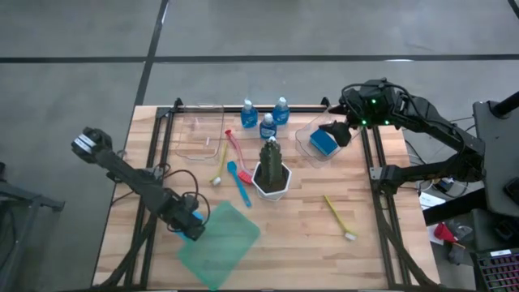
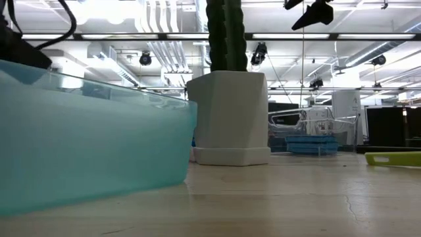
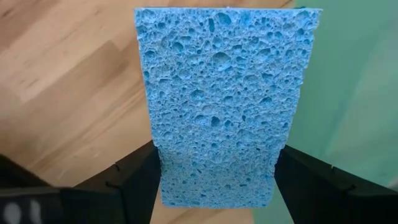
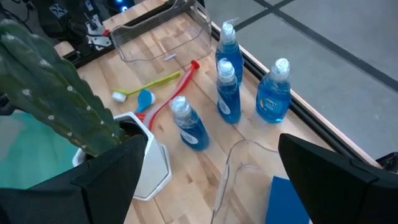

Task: Pick & Place Kitchen Sink Supplies
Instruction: Put the blue sponge into the right transparent bin

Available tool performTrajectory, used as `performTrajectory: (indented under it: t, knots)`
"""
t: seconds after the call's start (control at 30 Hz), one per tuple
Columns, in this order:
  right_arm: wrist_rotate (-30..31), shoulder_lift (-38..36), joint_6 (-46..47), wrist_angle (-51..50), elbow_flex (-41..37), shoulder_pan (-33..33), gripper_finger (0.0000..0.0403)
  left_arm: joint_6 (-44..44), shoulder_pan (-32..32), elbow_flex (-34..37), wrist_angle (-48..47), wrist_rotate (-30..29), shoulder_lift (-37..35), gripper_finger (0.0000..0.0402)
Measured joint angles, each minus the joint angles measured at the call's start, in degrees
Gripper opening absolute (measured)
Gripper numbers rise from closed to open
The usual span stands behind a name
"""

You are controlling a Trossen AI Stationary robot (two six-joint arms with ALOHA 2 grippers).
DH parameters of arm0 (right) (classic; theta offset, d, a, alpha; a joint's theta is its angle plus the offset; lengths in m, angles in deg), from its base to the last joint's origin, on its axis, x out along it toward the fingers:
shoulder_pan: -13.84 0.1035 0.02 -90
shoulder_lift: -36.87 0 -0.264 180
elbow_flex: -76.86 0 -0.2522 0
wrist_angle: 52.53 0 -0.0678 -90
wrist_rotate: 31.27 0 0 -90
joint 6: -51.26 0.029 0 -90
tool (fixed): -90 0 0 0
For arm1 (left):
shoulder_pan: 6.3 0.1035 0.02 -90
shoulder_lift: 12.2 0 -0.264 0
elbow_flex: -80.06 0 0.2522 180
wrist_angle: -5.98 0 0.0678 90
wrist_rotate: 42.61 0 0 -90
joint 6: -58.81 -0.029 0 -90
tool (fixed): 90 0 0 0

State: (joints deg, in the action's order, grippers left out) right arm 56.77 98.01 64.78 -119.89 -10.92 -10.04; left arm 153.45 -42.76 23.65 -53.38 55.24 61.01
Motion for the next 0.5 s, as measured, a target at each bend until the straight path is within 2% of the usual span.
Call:
performTrajectory:
  t: [0.27,0.5]
  knots:
    - [-0.1,0.0,0.0,0.4,0.0,0.0,0.0368,3.5,0.0,-1.4,-0.8,-6.0,-7.0,0.028]
    - [-1.6,-0.1,1.3,1.5,0.0,0.0,0.0368,7.7,0.0,-1.9,-0.6,-14.2,-14.0,0.028]
